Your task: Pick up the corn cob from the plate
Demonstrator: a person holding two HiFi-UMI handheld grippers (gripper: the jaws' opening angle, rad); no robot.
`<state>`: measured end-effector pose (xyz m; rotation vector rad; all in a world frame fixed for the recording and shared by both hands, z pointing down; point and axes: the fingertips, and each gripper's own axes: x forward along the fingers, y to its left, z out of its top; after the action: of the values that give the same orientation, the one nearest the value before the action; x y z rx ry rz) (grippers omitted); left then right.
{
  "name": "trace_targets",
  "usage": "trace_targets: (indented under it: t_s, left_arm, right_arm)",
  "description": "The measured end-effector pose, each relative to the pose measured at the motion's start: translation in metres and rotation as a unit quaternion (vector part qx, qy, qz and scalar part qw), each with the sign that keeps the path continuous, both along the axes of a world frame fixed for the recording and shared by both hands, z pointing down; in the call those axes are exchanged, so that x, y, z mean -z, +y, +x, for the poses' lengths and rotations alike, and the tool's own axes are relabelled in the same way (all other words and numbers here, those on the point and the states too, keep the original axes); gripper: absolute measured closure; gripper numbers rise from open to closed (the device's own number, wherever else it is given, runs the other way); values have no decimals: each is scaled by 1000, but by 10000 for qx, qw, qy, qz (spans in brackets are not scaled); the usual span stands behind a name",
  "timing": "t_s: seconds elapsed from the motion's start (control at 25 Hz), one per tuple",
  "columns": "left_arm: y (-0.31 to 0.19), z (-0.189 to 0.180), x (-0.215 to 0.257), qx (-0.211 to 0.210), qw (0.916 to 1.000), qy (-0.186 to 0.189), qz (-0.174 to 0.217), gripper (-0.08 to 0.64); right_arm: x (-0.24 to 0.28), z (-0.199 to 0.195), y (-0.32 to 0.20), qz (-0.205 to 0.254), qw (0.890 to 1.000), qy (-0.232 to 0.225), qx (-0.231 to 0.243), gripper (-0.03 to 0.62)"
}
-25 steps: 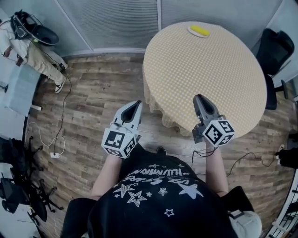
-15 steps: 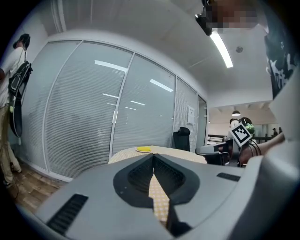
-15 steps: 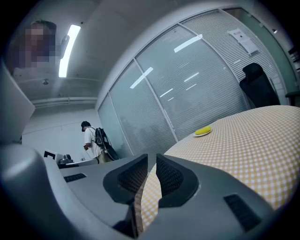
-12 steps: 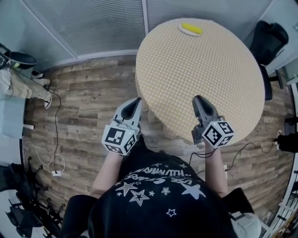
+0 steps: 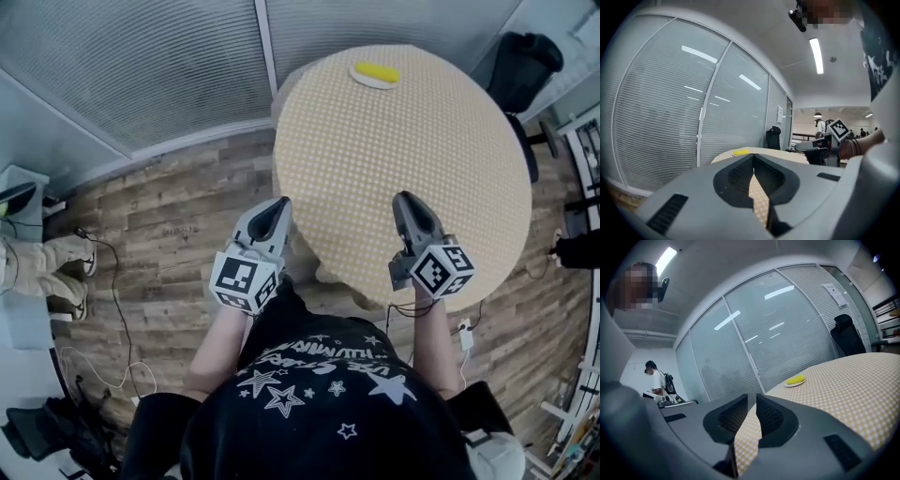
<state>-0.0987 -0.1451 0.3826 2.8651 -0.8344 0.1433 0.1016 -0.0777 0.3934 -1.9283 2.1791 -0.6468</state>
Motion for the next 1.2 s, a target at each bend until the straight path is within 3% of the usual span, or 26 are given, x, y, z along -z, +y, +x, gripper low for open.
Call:
trace_targets:
  t_s: [0.24, 0.56, 0.8, 1.0, 1.2]
  left_arm:
    - [-50, -4, -19, -416, 9987, -39, -302, 554]
    - [-86, 14, -34, -1021, 9942, -167, -293, 554]
    - [-82, 34, -37, -1252, 9916, -164, -273, 554]
    - [-60, 55, -22, -1289, 9911, -123, -292, 554]
    - [-66, 57, -10, -1063, 9937, -343, 54, 554]
  right_arm:
    - [-8, -4, -24, -307, 9983, -59, -499, 541]
    - [-11, 5, -27, -531, 9922, -5, -1132, 541]
    - [-12, 8, -16, -482, 9909, 117, -1253, 541]
    - [-7, 38, -1, -173, 9898, -170, -1402, 541]
    - [-6, 44, -18, 58, 9951, -233, -957, 541]
